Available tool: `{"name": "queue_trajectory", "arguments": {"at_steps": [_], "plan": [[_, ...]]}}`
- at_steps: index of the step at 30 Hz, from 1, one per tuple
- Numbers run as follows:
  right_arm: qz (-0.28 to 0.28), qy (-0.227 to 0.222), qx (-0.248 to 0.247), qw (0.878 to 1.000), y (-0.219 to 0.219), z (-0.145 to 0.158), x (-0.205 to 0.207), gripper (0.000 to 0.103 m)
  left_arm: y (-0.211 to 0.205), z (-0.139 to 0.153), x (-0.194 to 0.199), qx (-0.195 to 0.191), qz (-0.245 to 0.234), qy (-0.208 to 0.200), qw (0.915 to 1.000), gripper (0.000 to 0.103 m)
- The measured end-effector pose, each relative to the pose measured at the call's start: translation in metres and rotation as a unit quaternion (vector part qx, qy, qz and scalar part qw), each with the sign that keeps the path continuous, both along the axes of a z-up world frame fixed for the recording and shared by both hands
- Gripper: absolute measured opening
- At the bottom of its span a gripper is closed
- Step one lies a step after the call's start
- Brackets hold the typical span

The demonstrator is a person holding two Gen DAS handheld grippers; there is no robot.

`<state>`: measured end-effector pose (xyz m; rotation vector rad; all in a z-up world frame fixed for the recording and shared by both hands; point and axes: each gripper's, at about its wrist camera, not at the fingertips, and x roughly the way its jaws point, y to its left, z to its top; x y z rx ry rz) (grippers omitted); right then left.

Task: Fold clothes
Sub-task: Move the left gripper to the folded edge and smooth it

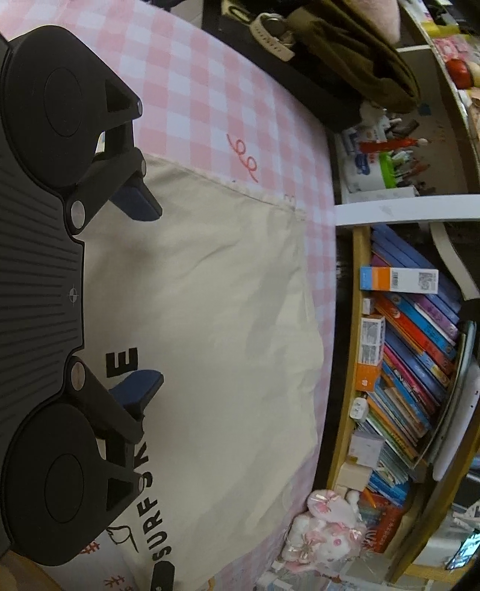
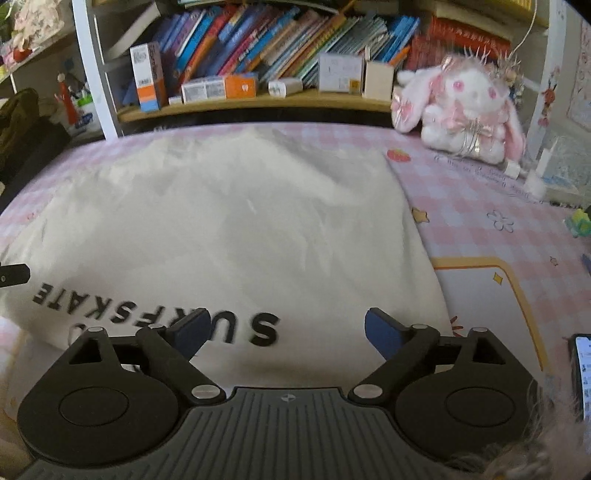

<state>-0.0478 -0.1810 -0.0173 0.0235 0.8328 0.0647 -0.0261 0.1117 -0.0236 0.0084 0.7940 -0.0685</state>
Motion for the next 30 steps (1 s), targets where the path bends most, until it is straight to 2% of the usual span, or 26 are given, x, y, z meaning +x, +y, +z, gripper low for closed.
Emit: {"name": "queue_trajectory", "arguments": {"at_steps": [5,17,20,24,27,30], "plan": [[-0.008,-0.007,-0.012,1.0,0.019,0.005,-0.012,0.099,-0.001,-0.001,-0.008,0.014,-0.029,-0.001,0.9995,0.094],[0.005,0.008,-0.037,0.999,0.063,0.0,-0.035,0.1,0.032,-0.009,-0.033,-0.009,-0.023,0.013,0.9996,0.095],[0.016,0.01,-0.047,0.999,0.075,0.0,-0.04,0.1,0.043,-0.01,-0.038,-0.039,-0.018,0.017,0.9989,0.095],[0.028,0.013,-0.062,0.998,0.087,0.0,-0.047,0.1,0.062,-0.012,-0.038,-0.104,0.003,0.027,0.9942,0.095],[0.03,0.016,-0.071,0.997,0.092,0.0,-0.05,0.1,0.079,-0.016,-0.037,-0.159,0.031,0.037,0.9861,0.094],[0.032,0.018,-0.079,0.996,0.096,0.001,-0.052,0.1,0.096,-0.02,-0.036,-0.214,0.06,0.048,0.9738,0.094]]}}
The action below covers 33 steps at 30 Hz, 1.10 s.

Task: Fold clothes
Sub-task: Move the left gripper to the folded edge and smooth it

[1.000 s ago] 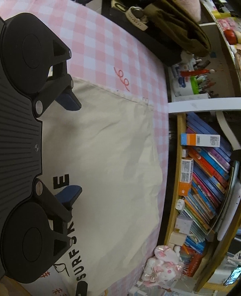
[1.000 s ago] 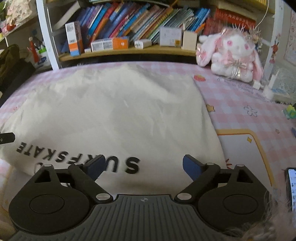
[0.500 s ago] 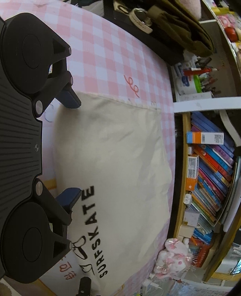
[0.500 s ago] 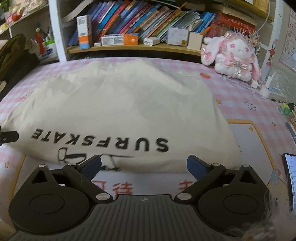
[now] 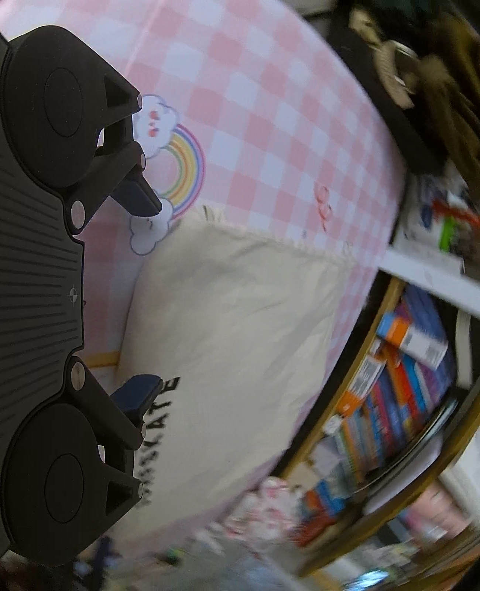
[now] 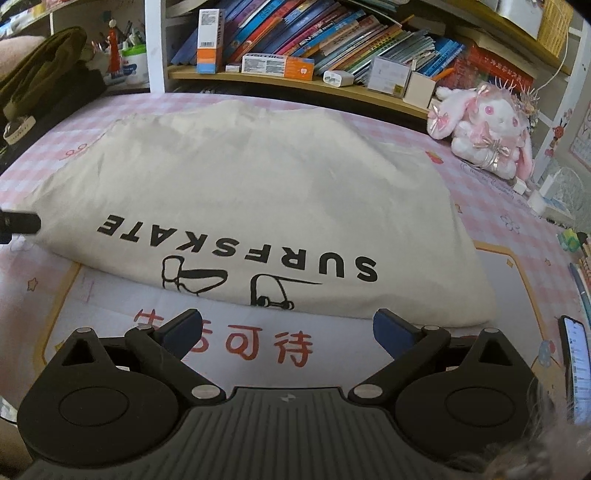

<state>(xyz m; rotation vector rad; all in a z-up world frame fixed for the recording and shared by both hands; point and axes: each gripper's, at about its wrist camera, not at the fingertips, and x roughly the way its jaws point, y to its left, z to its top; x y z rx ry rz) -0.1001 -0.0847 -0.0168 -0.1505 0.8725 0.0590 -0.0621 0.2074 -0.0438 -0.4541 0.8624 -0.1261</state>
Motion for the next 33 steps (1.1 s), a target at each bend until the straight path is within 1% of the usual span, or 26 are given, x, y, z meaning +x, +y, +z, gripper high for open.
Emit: {"name": "queue_trajectory", "arguments": {"at_steps": [4,6,10,13,14,15,17,18,19,22,27,30,33], "plan": [[0.006,0.001,-0.005,1.0,0.005,0.0,0.0,0.1,0.019,-0.009,0.002,-0.063,0.036,0.02,0.9972,0.093],[0.011,0.002,-0.007,1.0,0.009,0.0,0.002,0.1,0.027,-0.013,0.003,-0.095,0.055,0.027,0.9936,0.089],[0.031,-0.001,-0.01,0.999,0.017,0.003,0.007,0.1,0.04,-0.02,0.007,-0.15,0.089,0.04,0.984,0.086],[0.051,-0.009,-0.013,0.999,0.024,0.007,0.013,0.1,0.045,-0.025,0.011,-0.194,0.116,0.051,0.9729,0.085],[0.058,-0.011,-0.013,0.998,0.026,0.009,0.016,0.1,0.046,-0.027,0.011,-0.209,0.126,0.054,0.9682,0.085],[0.063,-0.013,-0.012,0.998,0.029,0.011,0.019,0.1,0.048,-0.031,0.012,-0.232,0.141,0.059,0.9606,0.085],[0.074,-0.018,-0.008,0.997,0.033,0.015,0.025,0.1,0.052,-0.039,0.012,-0.286,0.174,0.068,0.94,0.085],[0.082,-0.021,-0.006,0.996,0.037,0.017,0.027,0.1,0.054,-0.043,0.012,-0.307,0.189,0.072,0.93,0.085],[0.089,-0.023,-0.005,0.996,0.04,0.018,0.029,0.1,0.055,-0.046,0.012,-0.322,0.2,0.075,0.9223,0.085],[0.12,-0.024,-0.007,0.992,0.052,0.019,0.034,0.1,0.056,-0.048,0.011,-0.334,0.213,0.08,0.9148,0.085],[0.191,-0.029,-0.024,0.981,0.077,0.02,0.039,0.1,0.054,-0.05,0.008,-0.341,0.22,0.077,0.9107,0.085],[0.24,-0.033,-0.03,0.97,0.094,0.019,0.042,0.1,0.056,-0.052,0.006,-0.345,0.222,0.076,0.9086,0.084],[0.301,-0.036,-0.032,0.952,0.113,0.016,0.044,0.098,0.058,-0.052,0.003,-0.346,0.219,0.075,0.9092,0.084]]}}
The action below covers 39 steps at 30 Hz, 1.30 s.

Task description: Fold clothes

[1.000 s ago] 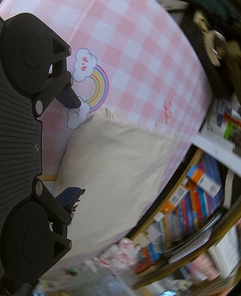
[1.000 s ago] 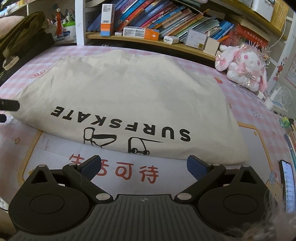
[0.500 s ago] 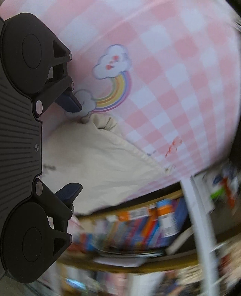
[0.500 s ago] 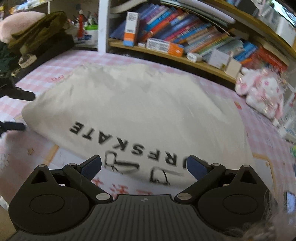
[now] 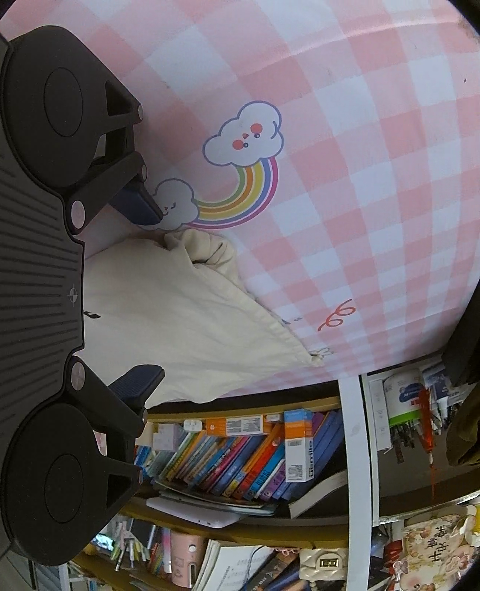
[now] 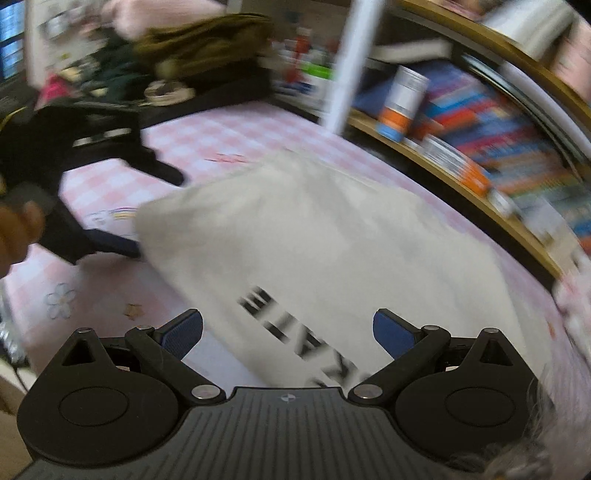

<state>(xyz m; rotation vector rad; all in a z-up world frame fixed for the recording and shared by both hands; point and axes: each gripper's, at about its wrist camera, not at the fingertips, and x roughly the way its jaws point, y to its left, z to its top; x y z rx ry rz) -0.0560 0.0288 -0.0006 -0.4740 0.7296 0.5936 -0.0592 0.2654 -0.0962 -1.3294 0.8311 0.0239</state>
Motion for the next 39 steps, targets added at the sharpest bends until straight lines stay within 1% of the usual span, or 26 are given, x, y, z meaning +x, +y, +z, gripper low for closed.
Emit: {"name": "queue_trajectory", "arguments": {"at_steps": [3,5,6,8,9,10,11,13,15,16,17,20,22,23,25,28,30,32,33,34,35,36,37,38,39], "plan": [[0.071,-0.011,-0.011,0.997,0.024,-0.002,0.0,0.093,0.004,0.001,-0.005,0.006,-0.003,-0.002,1.0,0.084],[0.117,-0.012,-0.02,0.993,0.04,-0.004,0.001,0.079,0.009,0.0,-0.011,0.005,0.005,-0.004,1.0,0.084],[0.134,-0.011,-0.024,0.991,0.047,-0.006,0.003,0.076,0.012,0.0,-0.013,0.003,0.01,-0.005,0.9999,0.084],[0.163,-0.005,-0.034,0.986,0.064,-0.01,0.006,0.066,0.017,-0.002,-0.017,-0.001,0.019,-0.007,0.9998,0.084],[0.177,-0.003,-0.038,0.983,0.072,-0.013,0.007,0.062,0.019,-0.002,-0.019,-0.003,0.024,-0.008,0.9997,0.084],[0.188,0.001,-0.043,0.981,0.079,-0.015,0.009,0.055,0.021,-0.003,-0.02,-0.006,0.027,-0.009,0.9996,0.084],[0.199,0.004,-0.047,0.979,0.086,-0.017,0.01,0.052,0.022,-0.003,-0.021,-0.01,0.029,-0.01,0.9995,0.084],[0.218,0.008,-0.054,0.974,0.099,-0.022,0.012,0.051,0.023,-0.005,-0.022,-0.015,0.032,-0.013,0.9993,0.084],[0.23,0.01,-0.063,0.971,0.11,-0.028,0.015,0.047,0.023,-0.006,-0.022,-0.019,0.034,-0.015,0.9991,0.084],[0.23,0.012,-0.069,0.971,0.114,-0.031,0.018,0.04,0.023,-0.006,-0.022,-0.021,0.035,-0.016,0.999,0.084],[0.229,0.015,-0.073,0.97,0.117,-0.034,0.021,0.029,0.023,-0.006,-0.021,-0.023,0.035,-0.017,0.999,0.084],[0.212,0.028,-0.069,0.974,0.118,-0.035,0.032,0.007,0.021,-0.007,-0.017,-0.028,0.034,-0.019,0.9989,0.084],[0.188,0.03,-0.036,0.981,0.11,-0.023,0.037,0.006,0.018,-0.007,-0.01,-0.035,0.029,-0.021,0.9987,0.085],[0.177,0.031,-0.02,0.984,0.105,-0.016,0.039,0.006,0.015,-0.008,-0.005,-0.042,0.023,-0.027,0.9985,0.085],[0.167,0.029,-0.003,0.985,0.098,-0.005,0.041,0.006,0.009,-0.008,0.007,-0.053,0.009,-0.046,0.9975,0.085],[0.167,0.029,0.001,0.985,0.094,0.001,0.039,0.006,0.001,-0.009,0.024,-0.065,-0.001,-0.065,0.9957,0.085],[0.163,0.034,0.006,0.986,0.092,0.002,0.039,0.006,-0.004,-0.011,0.033,-0.072,-0.003,-0.067,0.9951,0.083],[0.158,0.042,0.013,0.987,0.09,0.003,0.04,0.006,-0.007,-0.013,0.038,-0.074,-0.005,-0.054,0.9958,0.071],[0.155,0.048,0.018,0.987,0.088,0.002,0.04,0.006,-0.008,-0.014,0.04,-0.073,-0.006,-0.048,0.9962,0.061],[0.152,0.056,0.025,0.986,0.085,0.002,0.042,0.008,-0.009,-0.015,0.04,-0.071,-0.006,-0.042,0.9966,0.055],[0.149,0.063,0.033,0.986,0.082,0.003,0.044,0.015,-0.01,-0.016,0.041,-0.07,-0.005,-0.037,0.9969,0.05],[0.143,0.069,0.043,0.986,0.077,0.005,0.045,0.021,-0.01,-0.018,0.041,-0.072,-0.003,-0.033,0.9969,0.044],[0.136,0.067,0.048,0.987,0.072,0.008,0.044,0.038,-0.009,-0.019,0.041,-0.073,-0.001,-0.029,0.9969,0.041],[0.128,0.065,0.052,0.988,0.067,0.01,0.044,0.044,-0.009,-0.021,0.04,-0.073,0.0,-0.025,0.997,0.039],[0.121,0.064,0.055,0.989,0.061,0.012,0.045,0.044,-0.008,-0.022,0.038,-0.073,0.001,-0.021,0.9971,0.034]]}}
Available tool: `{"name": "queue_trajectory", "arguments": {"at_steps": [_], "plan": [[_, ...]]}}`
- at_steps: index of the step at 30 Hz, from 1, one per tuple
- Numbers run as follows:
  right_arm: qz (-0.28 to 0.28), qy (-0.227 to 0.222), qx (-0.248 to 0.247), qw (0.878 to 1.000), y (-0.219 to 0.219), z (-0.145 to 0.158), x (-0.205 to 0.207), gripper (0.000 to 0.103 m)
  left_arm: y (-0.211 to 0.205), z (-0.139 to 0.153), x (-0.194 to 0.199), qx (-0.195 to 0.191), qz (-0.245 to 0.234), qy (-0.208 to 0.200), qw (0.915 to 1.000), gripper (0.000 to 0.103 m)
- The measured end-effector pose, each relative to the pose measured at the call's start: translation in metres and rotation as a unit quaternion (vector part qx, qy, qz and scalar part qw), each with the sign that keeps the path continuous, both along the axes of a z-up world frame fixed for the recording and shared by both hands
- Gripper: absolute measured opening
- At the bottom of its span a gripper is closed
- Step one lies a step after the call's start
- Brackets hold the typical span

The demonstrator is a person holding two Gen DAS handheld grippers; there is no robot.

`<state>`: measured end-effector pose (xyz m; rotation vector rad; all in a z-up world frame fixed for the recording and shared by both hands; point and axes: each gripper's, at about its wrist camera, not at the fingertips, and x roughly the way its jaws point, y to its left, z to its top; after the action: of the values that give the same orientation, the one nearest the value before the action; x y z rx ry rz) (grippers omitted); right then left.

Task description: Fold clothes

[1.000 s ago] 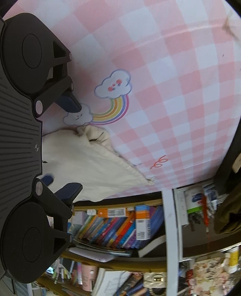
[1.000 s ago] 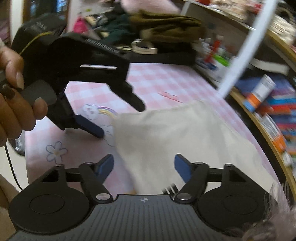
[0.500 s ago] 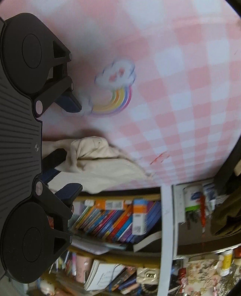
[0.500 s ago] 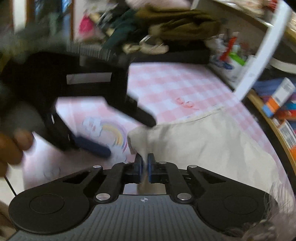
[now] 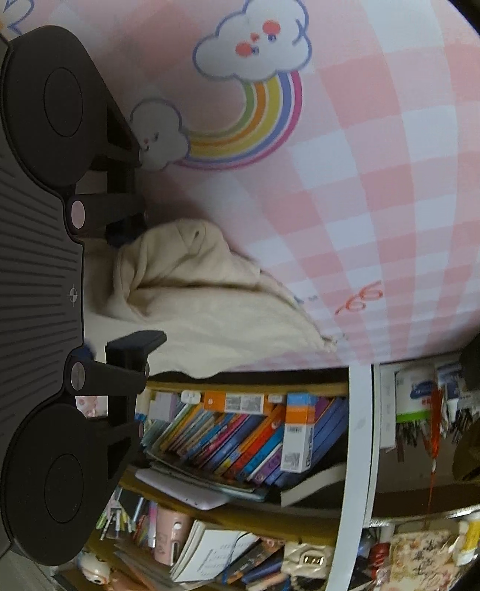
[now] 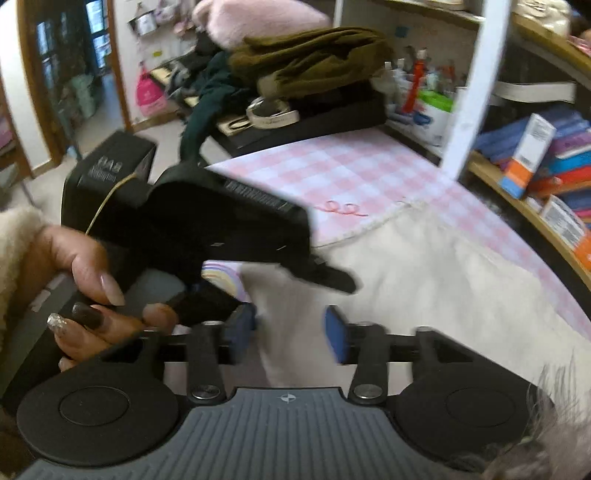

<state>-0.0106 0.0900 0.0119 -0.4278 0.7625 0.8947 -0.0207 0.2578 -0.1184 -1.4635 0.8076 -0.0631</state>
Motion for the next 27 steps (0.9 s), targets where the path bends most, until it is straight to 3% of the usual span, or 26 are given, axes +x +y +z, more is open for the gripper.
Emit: {"name": "queue_trajectory", "arguments": {"at_steps": [3,5,13,19,24,27], "plan": [[-0.03,0.009,0.008,0.999,-0.019,0.006,0.005,0.058,0.002,-0.004,-0.002,0.001,-0.002,0.009,1.0,0.023],[-0.057,0.015,0.014,0.998,-0.032,0.009,0.009,0.072,0.002,-0.005,-0.003,0.005,-0.005,0.008,0.9999,0.023],[-0.191,0.042,0.005,0.981,-0.066,0.0,0.039,0.09,0.004,-0.007,-0.008,0.017,-0.015,0.006,0.9997,0.023],[-0.255,0.072,0.002,0.964,-0.082,-0.01,0.049,0.094,0.004,-0.006,-0.009,0.022,-0.022,0.007,0.9995,0.025],[-0.27,0.078,-0.004,0.96,-0.084,-0.014,0.053,0.095,0.004,-0.005,-0.009,0.025,-0.028,0.005,0.9993,0.026],[-0.27,0.087,-0.012,0.959,-0.083,-0.015,0.061,0.095,0.003,-0.005,-0.01,0.031,-0.032,0.0,0.999,0.022]]}}
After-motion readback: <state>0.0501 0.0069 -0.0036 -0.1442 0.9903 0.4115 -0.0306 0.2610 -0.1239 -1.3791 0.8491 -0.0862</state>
